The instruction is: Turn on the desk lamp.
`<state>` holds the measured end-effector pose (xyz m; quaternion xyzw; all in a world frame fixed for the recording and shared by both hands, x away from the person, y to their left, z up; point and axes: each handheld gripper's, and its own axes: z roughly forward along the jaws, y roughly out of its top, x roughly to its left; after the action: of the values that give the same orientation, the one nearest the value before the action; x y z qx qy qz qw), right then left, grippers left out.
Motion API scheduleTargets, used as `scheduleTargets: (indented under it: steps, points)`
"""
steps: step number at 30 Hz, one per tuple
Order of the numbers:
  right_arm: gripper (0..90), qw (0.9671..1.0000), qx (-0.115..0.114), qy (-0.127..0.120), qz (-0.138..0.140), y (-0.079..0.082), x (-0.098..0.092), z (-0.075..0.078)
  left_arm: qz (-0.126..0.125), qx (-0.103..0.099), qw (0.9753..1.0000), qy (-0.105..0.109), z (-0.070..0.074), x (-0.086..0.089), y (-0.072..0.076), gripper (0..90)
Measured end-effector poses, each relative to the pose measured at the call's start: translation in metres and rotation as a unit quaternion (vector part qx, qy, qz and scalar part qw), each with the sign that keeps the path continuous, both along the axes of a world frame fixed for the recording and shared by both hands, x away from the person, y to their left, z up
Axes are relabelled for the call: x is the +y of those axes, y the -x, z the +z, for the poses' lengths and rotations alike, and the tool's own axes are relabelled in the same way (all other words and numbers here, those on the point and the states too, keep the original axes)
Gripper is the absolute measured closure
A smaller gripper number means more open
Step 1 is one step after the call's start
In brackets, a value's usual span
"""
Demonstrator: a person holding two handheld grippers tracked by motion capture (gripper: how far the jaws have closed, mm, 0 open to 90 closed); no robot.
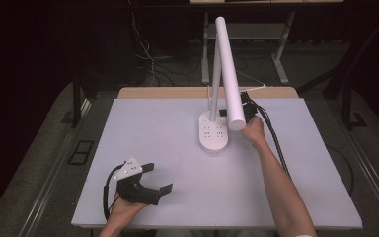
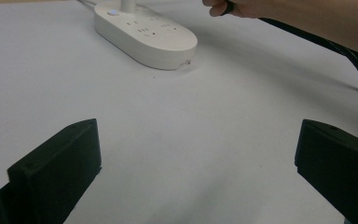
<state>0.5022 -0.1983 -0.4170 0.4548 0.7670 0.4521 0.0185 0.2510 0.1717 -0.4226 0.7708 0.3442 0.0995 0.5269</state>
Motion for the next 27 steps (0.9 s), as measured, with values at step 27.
scheduleTargets:
  steps: [27]
  points:
    - [90.0,0.9992,-0.009,0.039,-0.001,0.002,0.012,-0.015,-0.003,-0.001,1.0000,-0.005,0.000,-0.001,0.001,0.0]
